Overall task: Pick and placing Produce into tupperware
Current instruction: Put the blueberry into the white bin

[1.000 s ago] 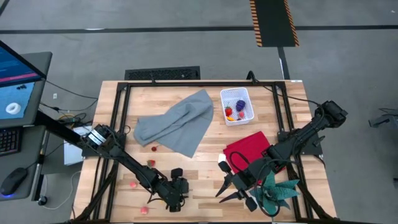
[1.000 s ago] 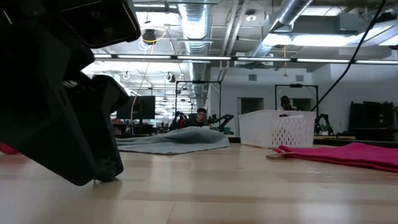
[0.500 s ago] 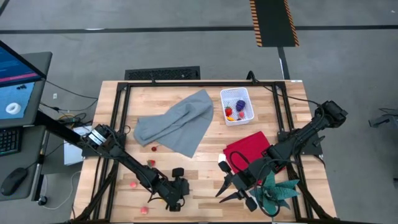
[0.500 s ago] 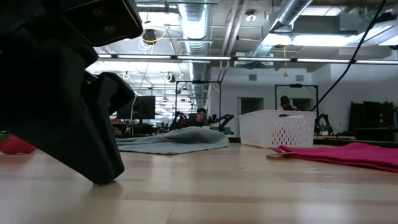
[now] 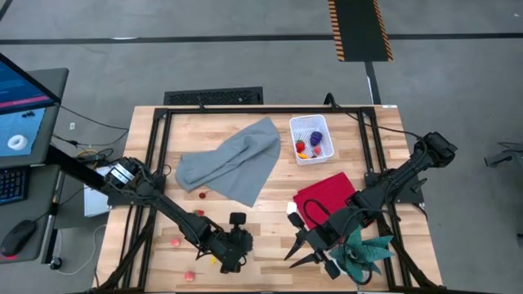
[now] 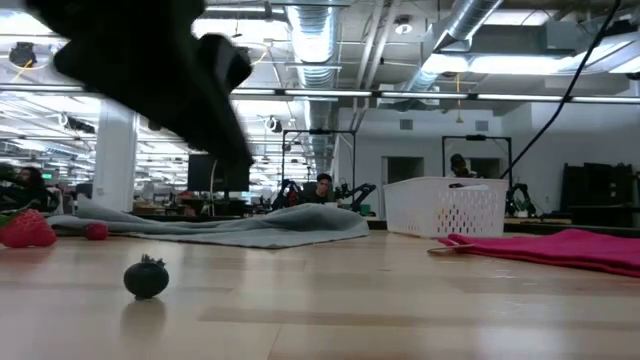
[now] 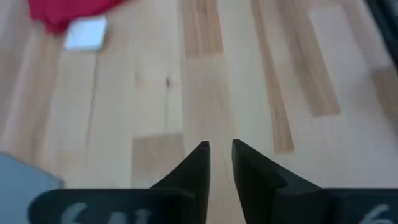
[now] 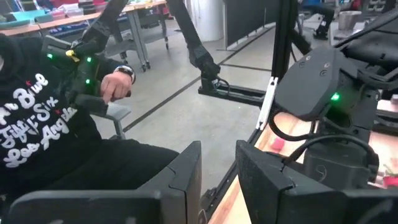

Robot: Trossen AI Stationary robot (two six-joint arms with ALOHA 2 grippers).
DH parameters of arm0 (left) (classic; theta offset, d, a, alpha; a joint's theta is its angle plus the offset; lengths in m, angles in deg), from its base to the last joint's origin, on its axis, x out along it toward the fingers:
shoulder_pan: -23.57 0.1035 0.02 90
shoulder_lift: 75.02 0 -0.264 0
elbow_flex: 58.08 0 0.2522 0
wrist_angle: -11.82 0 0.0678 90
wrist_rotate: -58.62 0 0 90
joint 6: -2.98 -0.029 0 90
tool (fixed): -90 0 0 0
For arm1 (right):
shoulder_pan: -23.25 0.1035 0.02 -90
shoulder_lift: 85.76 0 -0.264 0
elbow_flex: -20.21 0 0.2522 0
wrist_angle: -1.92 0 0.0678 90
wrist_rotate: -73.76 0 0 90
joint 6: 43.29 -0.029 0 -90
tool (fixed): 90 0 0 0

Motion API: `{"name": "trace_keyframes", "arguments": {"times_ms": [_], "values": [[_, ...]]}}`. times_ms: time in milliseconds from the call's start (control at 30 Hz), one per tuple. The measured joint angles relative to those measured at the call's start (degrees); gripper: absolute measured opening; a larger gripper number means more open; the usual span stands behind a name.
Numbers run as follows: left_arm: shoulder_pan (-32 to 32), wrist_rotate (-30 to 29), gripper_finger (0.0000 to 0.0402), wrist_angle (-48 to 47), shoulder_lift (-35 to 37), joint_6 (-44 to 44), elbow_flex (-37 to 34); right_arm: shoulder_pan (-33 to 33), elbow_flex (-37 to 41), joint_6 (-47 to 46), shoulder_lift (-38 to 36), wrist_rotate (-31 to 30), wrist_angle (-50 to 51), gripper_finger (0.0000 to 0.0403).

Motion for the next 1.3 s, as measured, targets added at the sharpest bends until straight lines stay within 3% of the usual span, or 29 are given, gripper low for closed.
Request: {"name": "trace_keyframes", "arguments": {"times_ms": [133,267,500,833,967,1300], "values": [[1.20,5.57,0.0031,-0.52,2.51,0.25,0.53,0.36,0.00,0.10,-0.71,-0.14,0.34,0.0123],[0.93,11.16,0.0021,-3.47,3.11,7.02,0.49,1.44,0.00,0.20,-0.93,-0.13,0.85,0.0123],[-1.11,12.41,0.0058,-3.01,1.75,11.66,0.03,2.40,0.02,0.21,-0.93,-0.13,0.74,0.0123],[-1.85,9.28,0.0130,1.70,0.43,13.79,-2.21,2.28,0.02,0.23,-0.93,-0.13,0.40,0.0123],[-2.01,13.05,0.0141,3.59,-3.05,13.72,-2.13,2.28,0.02,0.23,-0.93,-0.12,0.51,0.0123],[-2.42,10.66,0.0138,5.01,-4.36,12.82,-2.01,2.28,0.02,0.22,-0.93,-0.13,0.67,0.0123]]}}
